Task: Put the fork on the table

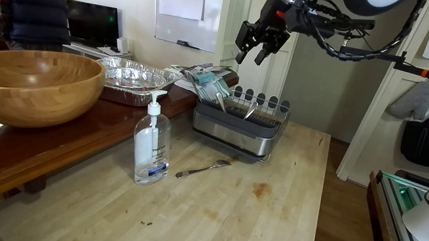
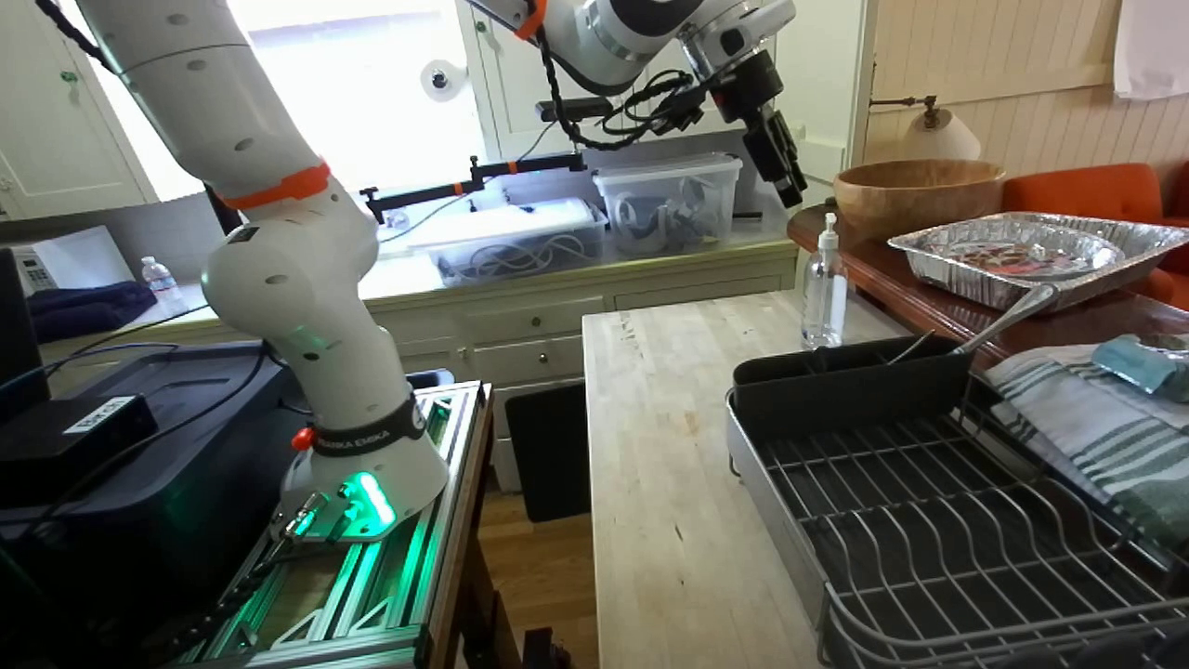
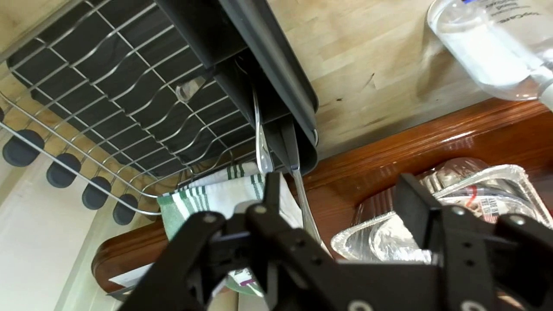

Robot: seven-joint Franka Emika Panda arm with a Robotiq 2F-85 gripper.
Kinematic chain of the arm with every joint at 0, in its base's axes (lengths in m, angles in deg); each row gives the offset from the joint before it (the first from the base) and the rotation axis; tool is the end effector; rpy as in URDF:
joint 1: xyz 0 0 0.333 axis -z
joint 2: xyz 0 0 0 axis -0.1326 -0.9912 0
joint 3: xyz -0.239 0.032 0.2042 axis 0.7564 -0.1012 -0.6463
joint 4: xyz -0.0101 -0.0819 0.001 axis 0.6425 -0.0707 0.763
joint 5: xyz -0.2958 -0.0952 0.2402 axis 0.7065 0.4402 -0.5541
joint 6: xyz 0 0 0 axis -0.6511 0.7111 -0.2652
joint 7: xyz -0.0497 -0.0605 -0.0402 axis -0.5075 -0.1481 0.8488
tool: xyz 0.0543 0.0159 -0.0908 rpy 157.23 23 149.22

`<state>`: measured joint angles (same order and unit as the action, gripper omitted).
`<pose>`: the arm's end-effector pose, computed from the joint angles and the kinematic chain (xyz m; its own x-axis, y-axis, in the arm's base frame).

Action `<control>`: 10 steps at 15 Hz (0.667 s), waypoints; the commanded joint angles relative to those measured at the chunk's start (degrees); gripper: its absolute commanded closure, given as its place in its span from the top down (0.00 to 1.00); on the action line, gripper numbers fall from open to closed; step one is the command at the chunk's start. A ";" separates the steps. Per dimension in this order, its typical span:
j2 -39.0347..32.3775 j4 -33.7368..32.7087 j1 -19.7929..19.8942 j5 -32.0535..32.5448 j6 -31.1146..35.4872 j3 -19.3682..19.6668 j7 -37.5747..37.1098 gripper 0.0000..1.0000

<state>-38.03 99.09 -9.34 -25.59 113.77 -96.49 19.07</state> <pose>0.5057 0.0829 0.4734 0.7680 -0.4433 0.4622 -0.4866 -0.8732 -0.0289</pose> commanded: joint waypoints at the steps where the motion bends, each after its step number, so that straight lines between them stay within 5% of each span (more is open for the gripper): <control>1: 2.83 2.28 -0.19 -6.53 -2.28 0.84 6.38 0.99; 5: 4.34 1.87 -0.20 -12.84 -8.46 2.42 16.04 1.00; 10: 6.48 1.08 2.26 -11.07 -19.02 2.67 21.69 1.00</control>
<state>-33.52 99.99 -8.40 -36.57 100.33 -93.65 37.26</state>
